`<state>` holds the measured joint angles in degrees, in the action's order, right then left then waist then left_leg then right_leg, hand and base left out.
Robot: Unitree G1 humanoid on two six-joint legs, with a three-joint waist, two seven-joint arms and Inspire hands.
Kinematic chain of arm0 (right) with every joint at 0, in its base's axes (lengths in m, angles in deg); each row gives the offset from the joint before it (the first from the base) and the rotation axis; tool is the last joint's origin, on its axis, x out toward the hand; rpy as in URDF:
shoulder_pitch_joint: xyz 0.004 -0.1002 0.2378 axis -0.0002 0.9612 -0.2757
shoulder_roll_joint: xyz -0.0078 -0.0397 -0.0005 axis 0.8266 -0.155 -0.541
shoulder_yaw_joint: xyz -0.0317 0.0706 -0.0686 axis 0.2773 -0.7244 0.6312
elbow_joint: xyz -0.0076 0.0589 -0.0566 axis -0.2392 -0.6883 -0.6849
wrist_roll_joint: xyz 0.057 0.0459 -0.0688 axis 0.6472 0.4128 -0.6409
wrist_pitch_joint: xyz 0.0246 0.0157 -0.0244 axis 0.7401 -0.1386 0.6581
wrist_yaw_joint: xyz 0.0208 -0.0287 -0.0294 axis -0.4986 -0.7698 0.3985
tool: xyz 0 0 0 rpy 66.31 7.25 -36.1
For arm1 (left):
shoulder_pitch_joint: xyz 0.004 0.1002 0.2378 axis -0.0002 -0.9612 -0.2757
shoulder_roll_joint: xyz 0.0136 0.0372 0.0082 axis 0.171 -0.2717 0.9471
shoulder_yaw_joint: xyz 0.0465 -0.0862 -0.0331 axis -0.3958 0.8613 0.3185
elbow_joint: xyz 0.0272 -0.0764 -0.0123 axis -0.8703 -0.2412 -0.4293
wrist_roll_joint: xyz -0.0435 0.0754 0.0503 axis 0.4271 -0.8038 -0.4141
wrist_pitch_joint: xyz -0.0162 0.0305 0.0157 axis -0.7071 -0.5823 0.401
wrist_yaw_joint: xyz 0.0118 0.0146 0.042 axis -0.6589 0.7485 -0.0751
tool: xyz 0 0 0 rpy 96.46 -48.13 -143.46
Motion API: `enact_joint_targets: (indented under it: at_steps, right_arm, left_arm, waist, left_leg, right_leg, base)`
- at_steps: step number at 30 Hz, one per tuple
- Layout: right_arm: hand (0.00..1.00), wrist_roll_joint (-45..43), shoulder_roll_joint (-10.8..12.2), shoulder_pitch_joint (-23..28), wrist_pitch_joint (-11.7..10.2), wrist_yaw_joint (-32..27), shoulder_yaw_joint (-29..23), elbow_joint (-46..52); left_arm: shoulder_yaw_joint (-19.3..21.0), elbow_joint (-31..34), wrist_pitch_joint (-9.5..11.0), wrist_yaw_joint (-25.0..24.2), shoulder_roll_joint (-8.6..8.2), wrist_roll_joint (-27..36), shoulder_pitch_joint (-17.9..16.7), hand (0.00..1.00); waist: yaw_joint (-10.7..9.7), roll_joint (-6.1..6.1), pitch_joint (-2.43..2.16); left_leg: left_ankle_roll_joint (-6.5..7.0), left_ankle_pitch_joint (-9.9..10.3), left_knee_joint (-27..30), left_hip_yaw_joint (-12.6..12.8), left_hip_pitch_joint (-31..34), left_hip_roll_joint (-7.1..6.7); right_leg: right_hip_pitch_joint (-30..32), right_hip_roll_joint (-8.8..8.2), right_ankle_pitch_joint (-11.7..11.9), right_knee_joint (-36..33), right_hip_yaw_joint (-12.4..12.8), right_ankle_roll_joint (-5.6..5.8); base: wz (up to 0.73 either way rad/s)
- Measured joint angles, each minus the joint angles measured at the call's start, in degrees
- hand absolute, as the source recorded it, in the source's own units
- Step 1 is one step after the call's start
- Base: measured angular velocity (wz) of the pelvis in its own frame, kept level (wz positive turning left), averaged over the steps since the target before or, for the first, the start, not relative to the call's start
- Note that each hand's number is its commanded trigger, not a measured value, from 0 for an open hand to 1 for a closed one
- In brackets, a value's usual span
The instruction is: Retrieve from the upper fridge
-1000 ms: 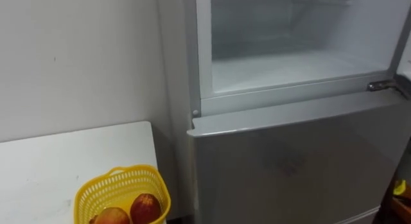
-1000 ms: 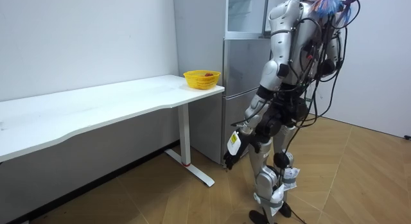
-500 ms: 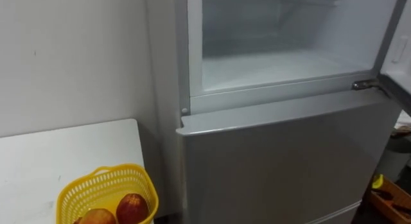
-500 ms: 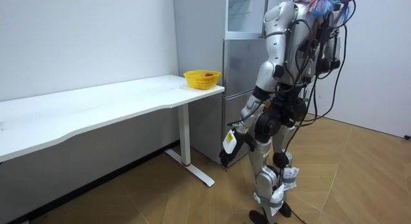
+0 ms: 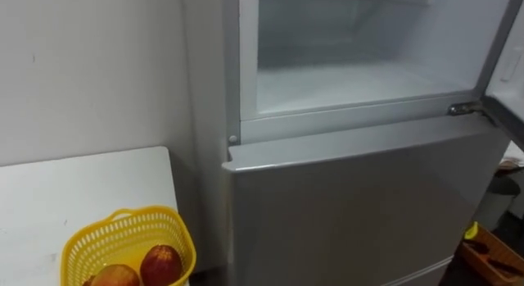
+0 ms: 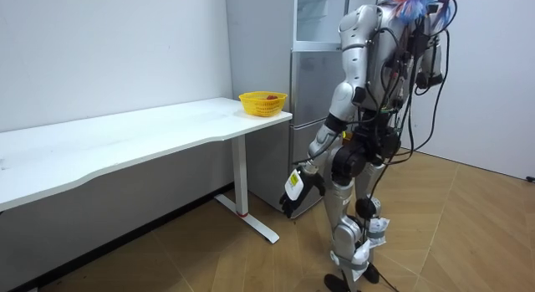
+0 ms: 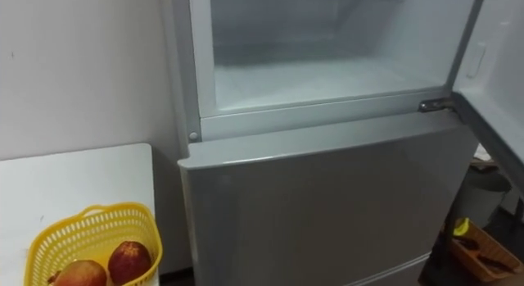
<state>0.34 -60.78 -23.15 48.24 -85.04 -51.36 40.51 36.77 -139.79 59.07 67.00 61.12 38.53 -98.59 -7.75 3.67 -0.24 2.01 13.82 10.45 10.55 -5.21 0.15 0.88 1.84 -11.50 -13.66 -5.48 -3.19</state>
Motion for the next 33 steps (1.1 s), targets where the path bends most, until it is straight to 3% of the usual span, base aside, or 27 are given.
enact_joint_targets:
  at_steps: [6,15,18,24,30,33]
  right_arm:
    - [0.0,-3.2,-2.0,-1.1,-2.3,-0.9,-0.2,4.6]
    - [0.0,-11.2,-2.0,-1.2,-1.9,-0.4,-0.1,6.1]
    - [0.0,-16.1,-2.0,-1.2,-0.1,0.7,1.2,7.7]
    - [0.0,-23.1,-2.0,-1.2,0.6,7.9,6.9,11.2]
    - [0.0,-23.0,-2.4,-1.9,0.6,14.1,7.4,12.6]
    - [0.0,-23.2,-2.4,-3.7,0.5,15.5,8.9,12.9]
  left_arm:
    - [0.5,-0.6,2.2,-0.1,0.12,-0.2,0.0,0.0]
    - [3.9,-1.8,3.2,-0.1,-0.36,-0.2,0.0,0.0]
    - [3.9,-2.9,3.2,-0.7,-0.46,-0.2,-0.1,0.0]
    - [3.5,-4.4,3.4,-2.1,-0.95,0.0,-0.1,0.0]
    - [2.8,-5.6,3.5,-3.3,-1.08,0.0,-0.3,0.0]
    - [2.4,-6.2,3.5,-3.3,-1.06,-0.1,0.0,0.0]
  waist:
    - [0.0,-0.29,0.02]
    - [0.4,-0.52,-0.03]
    - [0.3,-0.52,-0.02]
    - [0.5,-0.41,0.05]
    - [2.1,-0.2,0.2]
    - [2.4,0.39,0.53]
  left_leg:
    - [0.0,0.0,0.0,0.3,0.0,-0.03]
    - [-0.16,-0.1,0.1,0.3,-0.4,-0.04]
    - [-0.26,-0.2,0.2,0.2,-0.3,-0.01]
    - [-0.75,-0.5,0.4,0.5,-0.3,0.1]
    - [-0.91,-0.6,0.4,0.3,-0.4,0.21]
    - [-1.02,-0.6,0.4,0.2,-0.4,0.33]
  right_leg:
    - [0.2,0.16,0.2,-0.1,0.3,0.02]
    - [0.2,0.21,-0.3,-1.2,0.4,-0.18]
    - [0.6,0.11,-0.5,-1.8,0.7,-0.39]
    - [1.2,0.08,-0.8,-3.1,0.7,-0.85]
    - [1.1,0.18,-0.8,-3.0,0.7,-1.07]
    - [1.0,0.21,-0.7,-3.0,0.5,-1.29]
  base:
    - [-0.06]
    - [0.0]
    - [-0.03]
    - [-0.02]
    - [0.01]
    - [0.0]
